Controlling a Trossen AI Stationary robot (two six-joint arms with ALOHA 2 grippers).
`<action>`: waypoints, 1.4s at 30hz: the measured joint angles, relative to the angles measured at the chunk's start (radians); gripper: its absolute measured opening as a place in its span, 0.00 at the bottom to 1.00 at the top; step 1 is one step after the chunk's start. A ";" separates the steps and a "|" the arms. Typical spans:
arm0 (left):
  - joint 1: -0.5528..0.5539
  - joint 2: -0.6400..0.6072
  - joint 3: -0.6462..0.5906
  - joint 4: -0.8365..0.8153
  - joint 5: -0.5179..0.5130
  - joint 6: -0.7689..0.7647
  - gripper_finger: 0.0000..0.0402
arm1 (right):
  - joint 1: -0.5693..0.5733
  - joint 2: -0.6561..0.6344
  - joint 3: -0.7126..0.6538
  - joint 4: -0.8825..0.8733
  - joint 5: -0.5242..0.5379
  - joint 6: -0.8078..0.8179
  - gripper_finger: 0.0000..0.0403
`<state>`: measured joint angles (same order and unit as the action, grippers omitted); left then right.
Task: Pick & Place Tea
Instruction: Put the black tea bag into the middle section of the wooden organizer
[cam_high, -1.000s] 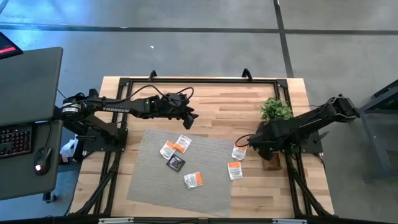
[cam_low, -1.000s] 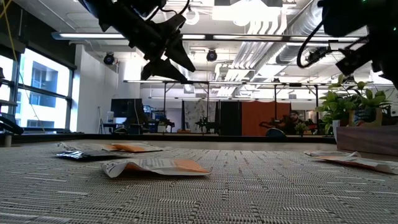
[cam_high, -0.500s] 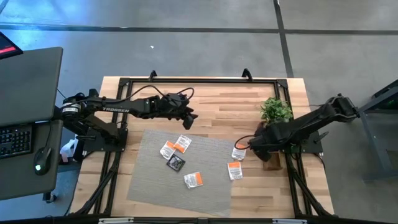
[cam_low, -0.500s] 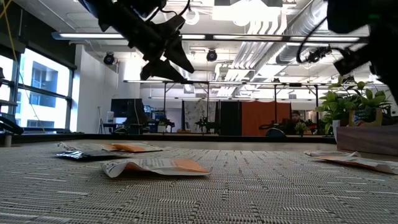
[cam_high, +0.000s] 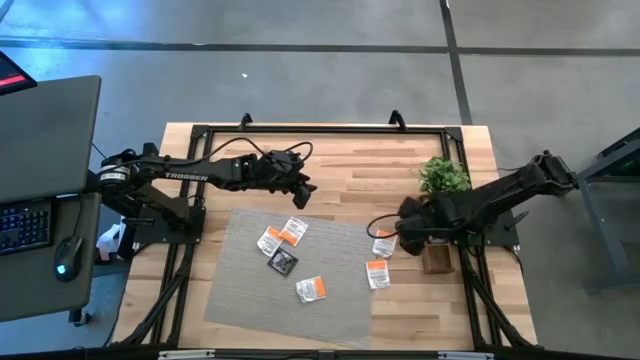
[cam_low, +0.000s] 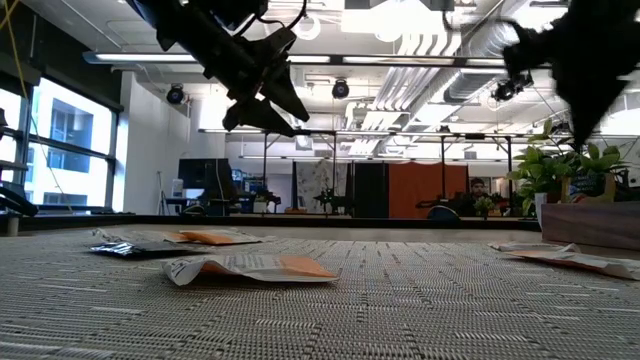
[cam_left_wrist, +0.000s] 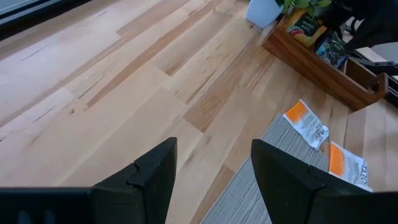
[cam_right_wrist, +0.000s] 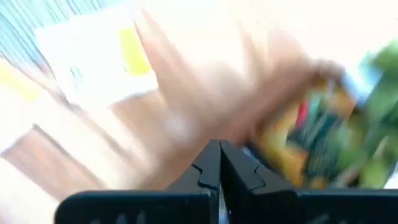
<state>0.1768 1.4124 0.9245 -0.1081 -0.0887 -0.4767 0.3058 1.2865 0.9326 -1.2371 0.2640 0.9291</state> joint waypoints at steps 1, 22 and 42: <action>0.000 0.000 0.000 0.000 0.001 0.000 0.51 | 0.000 0.000 0.008 0.041 0.058 -0.044 0.00; -0.001 -0.373 -0.003 -0.530 0.106 0.079 0.51 | -0.232 0.347 -0.213 1.905 -0.340 -0.964 0.21; -0.410 -0.341 -0.369 -0.309 0.166 -0.391 0.51 | -0.174 0.830 0.340 1.633 -0.357 -1.142 0.24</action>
<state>-0.2329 1.0712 0.5558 -0.4167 0.0771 -0.8677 0.1320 2.1166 1.2723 0.3958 -0.0930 -0.2125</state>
